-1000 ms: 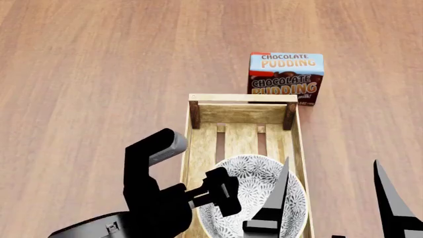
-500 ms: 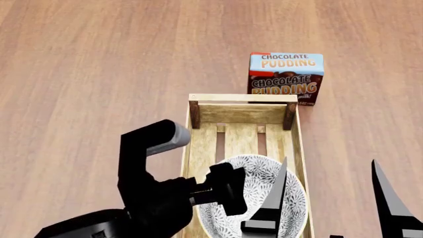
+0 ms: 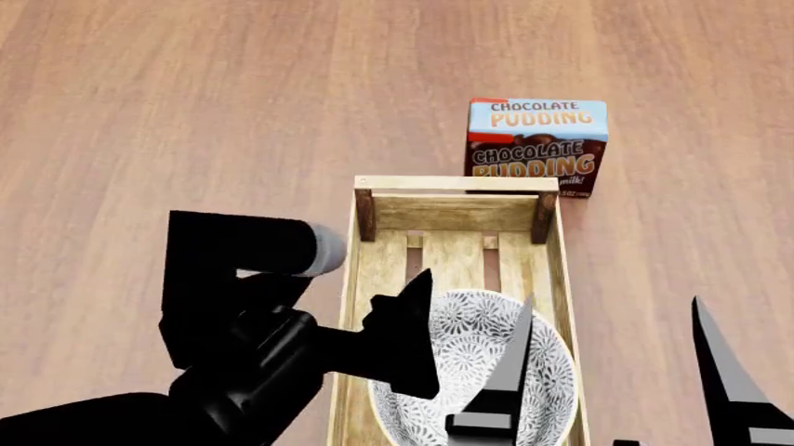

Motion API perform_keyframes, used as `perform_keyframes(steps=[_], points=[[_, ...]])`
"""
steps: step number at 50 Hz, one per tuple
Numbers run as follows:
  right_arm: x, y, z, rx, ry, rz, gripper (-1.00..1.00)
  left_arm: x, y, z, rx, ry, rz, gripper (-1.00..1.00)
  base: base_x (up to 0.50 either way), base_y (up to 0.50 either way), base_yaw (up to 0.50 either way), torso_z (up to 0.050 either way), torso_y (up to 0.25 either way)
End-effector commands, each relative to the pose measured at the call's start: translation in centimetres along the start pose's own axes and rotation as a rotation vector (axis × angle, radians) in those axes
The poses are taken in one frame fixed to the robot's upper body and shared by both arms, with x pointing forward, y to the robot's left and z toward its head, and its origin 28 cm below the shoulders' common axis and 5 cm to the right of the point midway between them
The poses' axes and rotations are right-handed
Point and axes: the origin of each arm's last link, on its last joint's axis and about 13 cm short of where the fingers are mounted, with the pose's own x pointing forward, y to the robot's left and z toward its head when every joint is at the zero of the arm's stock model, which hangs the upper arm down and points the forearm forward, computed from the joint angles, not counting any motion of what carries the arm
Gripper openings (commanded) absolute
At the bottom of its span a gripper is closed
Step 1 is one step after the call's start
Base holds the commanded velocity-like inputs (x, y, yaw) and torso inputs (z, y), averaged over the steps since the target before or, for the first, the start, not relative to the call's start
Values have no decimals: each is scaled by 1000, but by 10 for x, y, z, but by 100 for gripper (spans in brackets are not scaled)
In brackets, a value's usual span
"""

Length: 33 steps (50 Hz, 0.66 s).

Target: Pick up the bowl on the left and put it in the tray.

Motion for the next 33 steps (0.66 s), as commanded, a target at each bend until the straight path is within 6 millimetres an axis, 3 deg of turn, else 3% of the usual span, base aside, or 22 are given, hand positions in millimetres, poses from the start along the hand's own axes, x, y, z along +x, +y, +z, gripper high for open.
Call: perform_keyframes(steps=[1, 19, 33], points=[[0, 1, 2, -2, -3, 6, 100, -23, 1, 12, 176, -172, 57, 100, 0, 0, 0, 0, 0], [0, 5, 0, 4, -18, 20, 100, -55, 6, 22, 326, -443, 185, 100, 0, 0, 0, 0, 0], [0, 5, 0, 0, -18, 27, 100, -72, 18, 6, 413, -489, 277, 100, 0, 0, 0, 0, 0]])
